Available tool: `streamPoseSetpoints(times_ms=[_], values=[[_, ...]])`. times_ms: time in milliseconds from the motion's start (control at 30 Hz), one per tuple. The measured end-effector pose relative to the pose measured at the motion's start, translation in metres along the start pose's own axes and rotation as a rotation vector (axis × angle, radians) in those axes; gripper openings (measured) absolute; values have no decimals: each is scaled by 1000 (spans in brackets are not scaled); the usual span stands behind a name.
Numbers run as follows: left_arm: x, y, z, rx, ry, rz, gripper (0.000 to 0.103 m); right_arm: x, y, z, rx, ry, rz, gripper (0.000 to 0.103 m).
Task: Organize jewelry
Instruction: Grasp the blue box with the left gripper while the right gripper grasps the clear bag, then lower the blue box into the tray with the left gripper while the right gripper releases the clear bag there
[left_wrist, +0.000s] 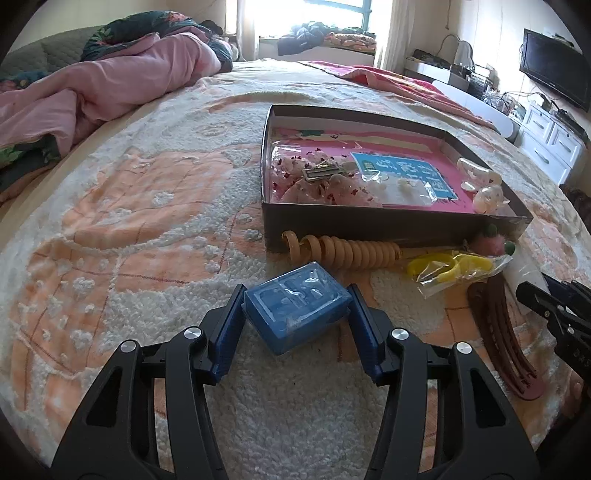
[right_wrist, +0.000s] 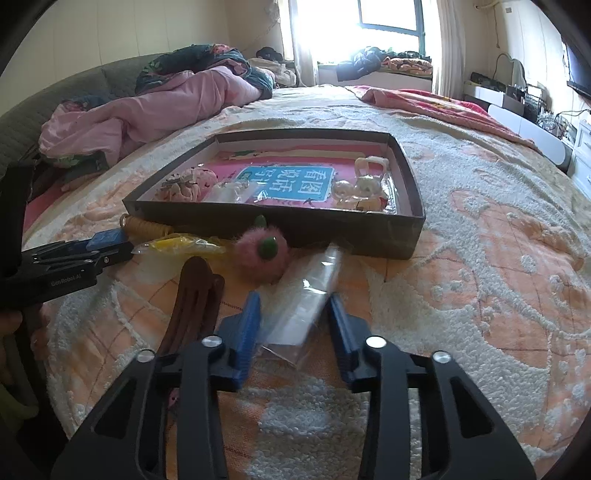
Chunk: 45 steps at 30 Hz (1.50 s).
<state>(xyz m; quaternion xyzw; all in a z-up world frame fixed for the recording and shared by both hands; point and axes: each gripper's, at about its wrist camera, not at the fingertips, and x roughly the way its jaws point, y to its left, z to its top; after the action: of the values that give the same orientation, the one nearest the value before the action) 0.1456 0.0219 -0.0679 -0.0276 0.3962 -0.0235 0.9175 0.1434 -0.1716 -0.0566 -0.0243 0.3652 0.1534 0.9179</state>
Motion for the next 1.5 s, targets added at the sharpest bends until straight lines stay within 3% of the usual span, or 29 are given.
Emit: streamPoseSetpoints(times_ms=[400, 933, 1500], values=[[-33, -19, -1, 27, -65, -72, 45, -18, -13, 3, 39, -20, 5, 21], [-41, -40, 3, 65, -92, -117, 45, -45, -20, 10, 47, -103, -33, 20], [-35, -58, 38, 82, -124, -157, 45, -57, -29, 33, 39, -179, -39, 20]])
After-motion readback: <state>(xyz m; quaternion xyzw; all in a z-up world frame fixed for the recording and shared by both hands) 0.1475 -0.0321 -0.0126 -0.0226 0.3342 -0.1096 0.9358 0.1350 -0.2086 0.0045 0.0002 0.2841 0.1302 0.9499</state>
